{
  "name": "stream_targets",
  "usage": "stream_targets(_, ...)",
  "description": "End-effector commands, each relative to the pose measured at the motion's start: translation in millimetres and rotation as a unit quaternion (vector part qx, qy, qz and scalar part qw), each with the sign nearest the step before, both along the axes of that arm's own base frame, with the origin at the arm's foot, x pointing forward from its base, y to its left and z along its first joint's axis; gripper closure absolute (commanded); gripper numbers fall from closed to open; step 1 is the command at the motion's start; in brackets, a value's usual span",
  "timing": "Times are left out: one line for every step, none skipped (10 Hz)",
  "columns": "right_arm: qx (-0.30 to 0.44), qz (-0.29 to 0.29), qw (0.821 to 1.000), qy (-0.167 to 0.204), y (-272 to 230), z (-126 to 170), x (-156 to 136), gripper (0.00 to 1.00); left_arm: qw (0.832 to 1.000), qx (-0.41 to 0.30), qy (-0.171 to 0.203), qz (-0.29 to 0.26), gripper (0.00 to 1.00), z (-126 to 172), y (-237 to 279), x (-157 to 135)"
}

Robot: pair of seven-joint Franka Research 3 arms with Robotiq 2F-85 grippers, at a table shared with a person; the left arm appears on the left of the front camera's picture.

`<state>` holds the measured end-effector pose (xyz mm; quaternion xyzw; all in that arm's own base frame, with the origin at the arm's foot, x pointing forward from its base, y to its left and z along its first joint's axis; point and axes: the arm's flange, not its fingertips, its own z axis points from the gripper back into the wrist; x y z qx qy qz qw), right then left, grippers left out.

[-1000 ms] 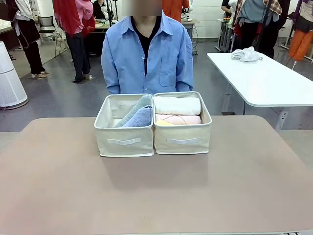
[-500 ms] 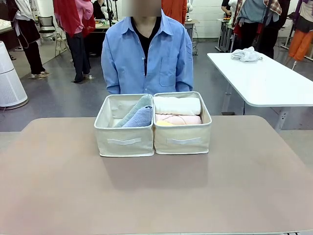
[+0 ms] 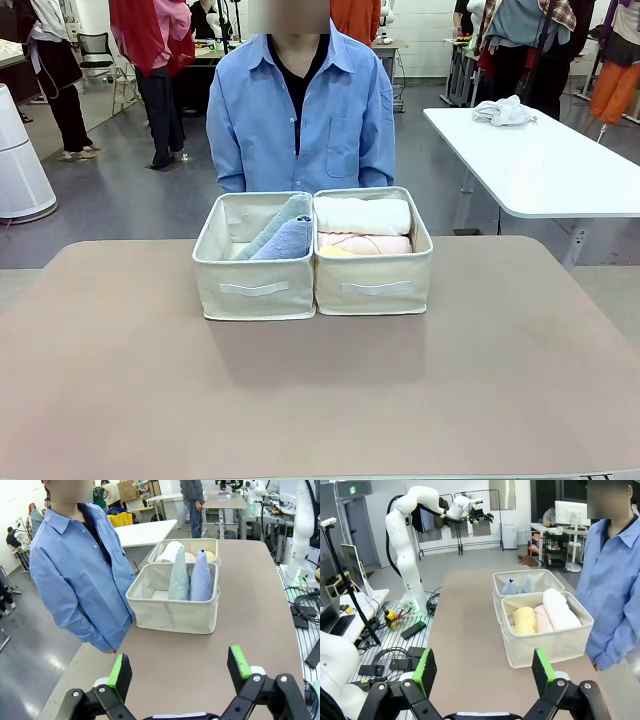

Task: Sort the towels based on their folding style.
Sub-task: Pick up another triangle-folded towel from the table and place it in the left Fabric basket.

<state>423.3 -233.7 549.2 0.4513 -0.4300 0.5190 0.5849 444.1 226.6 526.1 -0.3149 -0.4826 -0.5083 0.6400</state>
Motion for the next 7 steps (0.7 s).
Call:
stream_targets(0.003, 0.003, 1.000, -0.006, 2.0, -3.7, -1.4, 0.00, 1.000, 0.004, -0.003, -0.002, 0.00, 0.6, 0.3, -2.7)
stream_targets(0.003, 0.003, 1.000, -0.006, 2.0, -3.7, -1.4, 0.00, 1.000, 0.004, -0.003, -0.002, 0.00, 0.6, 0.3, -2.7)
stream_targets(0.003, 0.003, 1.000, -0.006, 2.0, -3.7, -1.4, 0.00, 1.000, 0.004, -0.003, -0.002, 0.00, 0.6, 0.3, -2.7)
stream_targets(0.003, 0.003, 1.000, -0.006, 2.0, -3.7, -1.4, 0.00, 1.000, 0.004, -0.003, -0.002, 0.00, 0.6, 0.3, -2.7)
stream_targets(0.003, 0.003, 1.000, -0.006, 2.0, -3.7, -1.4, 0.00, 1.000, 0.004, -0.003, -0.002, 0.00, 0.6, 0.3, -2.7)
stream_targets(0.003, 0.003, 1.000, -0.006, 2.0, -3.7, -1.4, 0.00, 1.000, 0.004, -0.003, -0.002, 0.00, 0.6, 0.3, -2.7)
stream_targets(0.003, 0.003, 1.000, -0.006, 2.0, -3.7, -1.4, 0.00, 1.000, 0.004, -0.003, -0.002, 0.00, 0.6, 0.3, -2.7)
